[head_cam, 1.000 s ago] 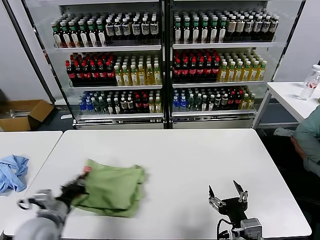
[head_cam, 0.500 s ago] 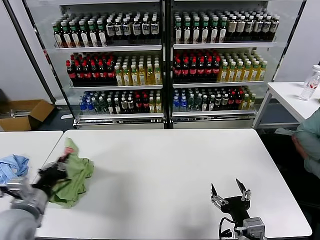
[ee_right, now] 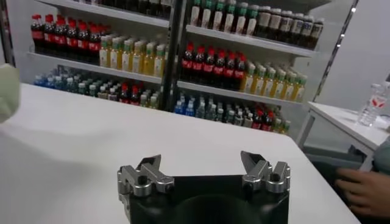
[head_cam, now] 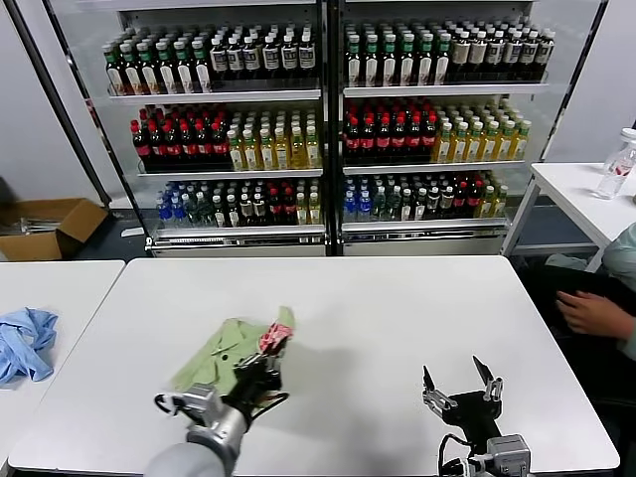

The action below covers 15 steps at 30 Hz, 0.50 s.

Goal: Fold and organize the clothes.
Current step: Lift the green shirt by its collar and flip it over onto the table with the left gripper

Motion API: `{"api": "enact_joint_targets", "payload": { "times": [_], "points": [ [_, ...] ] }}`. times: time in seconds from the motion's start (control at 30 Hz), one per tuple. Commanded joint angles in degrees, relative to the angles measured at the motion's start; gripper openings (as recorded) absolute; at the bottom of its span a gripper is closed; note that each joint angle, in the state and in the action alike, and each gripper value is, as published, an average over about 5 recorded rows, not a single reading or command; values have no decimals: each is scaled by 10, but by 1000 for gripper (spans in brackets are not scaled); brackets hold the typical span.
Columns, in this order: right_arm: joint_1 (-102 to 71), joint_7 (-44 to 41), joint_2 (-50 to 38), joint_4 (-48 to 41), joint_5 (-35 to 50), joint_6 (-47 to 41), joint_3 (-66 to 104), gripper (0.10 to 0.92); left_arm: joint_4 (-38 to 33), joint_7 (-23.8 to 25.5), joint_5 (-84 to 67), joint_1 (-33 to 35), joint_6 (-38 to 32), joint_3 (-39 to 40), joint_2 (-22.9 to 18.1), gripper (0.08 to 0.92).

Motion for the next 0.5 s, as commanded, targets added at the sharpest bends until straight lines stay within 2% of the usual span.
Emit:
{"api": "enact_joint_targets", "payload": {
  "times": [0.03,0.2,0.33,0.4,0.5],
  "points": [
    [-4,0,-7,10,3,-6,20,823,79,-69,19,-79,-27,106,-109,120],
    [3,-1,-17,4,12,-9,35,823,117,-71,26,-87,-45,126,-127,120],
    [20,-3,-20,-5,20,-10,35,823,152,-68,15,-115,-81,113,-146,145],
    [31,-5,-21,-10,27,-11,32,823,150,-61,2,-127,-92,98,-142,185],
    [54,-8,-26,-20,55,-15,19,823,126,-35,-9,-129,-100,70,-110,263]
  ]
}}
